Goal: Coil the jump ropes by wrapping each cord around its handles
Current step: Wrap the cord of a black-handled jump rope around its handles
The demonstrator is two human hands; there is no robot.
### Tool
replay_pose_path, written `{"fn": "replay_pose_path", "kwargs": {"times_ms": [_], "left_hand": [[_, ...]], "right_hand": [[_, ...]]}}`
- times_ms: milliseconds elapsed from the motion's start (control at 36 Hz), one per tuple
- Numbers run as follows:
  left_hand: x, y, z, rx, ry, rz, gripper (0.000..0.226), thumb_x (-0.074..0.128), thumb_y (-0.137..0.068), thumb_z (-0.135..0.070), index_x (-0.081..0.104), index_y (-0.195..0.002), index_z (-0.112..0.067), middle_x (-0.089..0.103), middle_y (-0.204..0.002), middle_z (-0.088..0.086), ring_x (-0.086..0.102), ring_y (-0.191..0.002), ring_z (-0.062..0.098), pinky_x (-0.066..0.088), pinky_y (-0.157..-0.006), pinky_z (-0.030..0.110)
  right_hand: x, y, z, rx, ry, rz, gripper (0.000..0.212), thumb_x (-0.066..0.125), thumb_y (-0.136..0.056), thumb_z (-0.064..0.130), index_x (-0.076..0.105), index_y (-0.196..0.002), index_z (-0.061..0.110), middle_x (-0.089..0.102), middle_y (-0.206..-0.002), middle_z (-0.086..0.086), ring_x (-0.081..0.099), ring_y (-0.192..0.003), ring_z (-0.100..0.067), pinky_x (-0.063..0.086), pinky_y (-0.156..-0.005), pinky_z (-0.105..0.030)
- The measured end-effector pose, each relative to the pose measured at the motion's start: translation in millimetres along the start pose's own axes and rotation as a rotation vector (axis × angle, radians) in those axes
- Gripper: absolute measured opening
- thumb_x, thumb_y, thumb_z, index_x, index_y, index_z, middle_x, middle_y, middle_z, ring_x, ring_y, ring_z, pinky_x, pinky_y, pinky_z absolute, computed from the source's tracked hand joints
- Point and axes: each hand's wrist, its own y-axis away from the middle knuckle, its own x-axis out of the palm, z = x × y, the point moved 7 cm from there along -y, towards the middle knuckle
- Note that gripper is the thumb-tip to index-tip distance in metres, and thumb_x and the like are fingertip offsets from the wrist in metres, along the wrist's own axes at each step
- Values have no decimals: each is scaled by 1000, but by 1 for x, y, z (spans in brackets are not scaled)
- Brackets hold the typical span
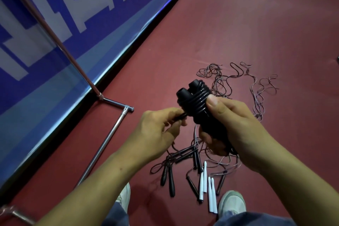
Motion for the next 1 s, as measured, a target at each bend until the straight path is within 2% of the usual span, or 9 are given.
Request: {"fn": "replay_pose_path", "kwargs": {"times_ms": [194,333,444,556,611,694,806,917,1000], "left_hand": [[16,2,20,-229,150,93,33,54,-82,-6,72,-89,-33,74,-88,-9,69,-83,15,58,-80,47],[21,6,30,-366,146,229,43,50,-83,-4,72,-80,-41,76,-97,8,69,-94,39,56,-85,56],[9,4,16,-363,256,263,36,56,-70,2,80,-73,-24,68,-103,-9,65,-97,23,55,-83,46],[7,7,0,-480,581,240,25,52,-56,-2,75,-66,-5,61,-67,13,51,-54,22,42,-55,28],[7,8,-3,-520,591,211,24,50,-53,-4,72,-62,-6,56,-57,15,41,-47,18,32,-48,24],[6,9,-12,-498,579,185,21,54,-65,-15,73,-65,-5,47,-50,9,34,-47,18,27,-48,25],[2,14,-23,-409,374,120,38,74,-87,-45,72,-75,-9,40,-54,-1,33,-52,16,29,-53,27],[8,19,-39,-335,270,114,22,67,-95,-35,73,-75,-29,53,-57,-20,46,-54,-4,36,-59,15],[7,21,-44,-321,200,76,30,58,-99,-40,72,-85,-17,42,-56,-12,38,-52,5,34,-53,23]], "right_hand": [[-7,-1,11,-18,109,-101,42,48,-98,44,63,-91,5,54,-59,-18,39,-41,-19,29,-39,-24],[-18,-7,-2,11,294,-211,36,49,-104,36,61,-89,6,51,-52,-4,39,-41,-12,30,-41,-19],[-27,-7,-13,72,311,-275,31,48,-106,33,58,-87,10,49,-52,-3,40,-39,-11,30,-39,-18],[-25,-5,-16,103,238,-256,31,47,-106,34,59,-92,9,49,-57,-11,37,-39,-14,29,-38,-18],[-25,-5,-17,108,206,-250,31,46,-106,36,59,-92,11,50,-60,-15,36,-40,-15,29,-39,-19],[-26,-5,-19,110,166,-244,32,47,-105,38,60,-96,10,51,-63,-18,37,-43,-17,29,-40,-22],[-25,-3,-20,119,46,-208,35,49,-102,43,62,-101,10,54,-63,-19,37,-47,-18,28,-44,-25],[-16,-3,-18,70,-28,-189,33,51,-99,46,67,-95,17,51,-58,-15,34,-44,-16,25,-47,-26],[-12,-3,-15,43,-33,-193,32,51,-95,49,70,-97,22,51,-55,-13,34,-40,-16,26,-46,-23]]}}
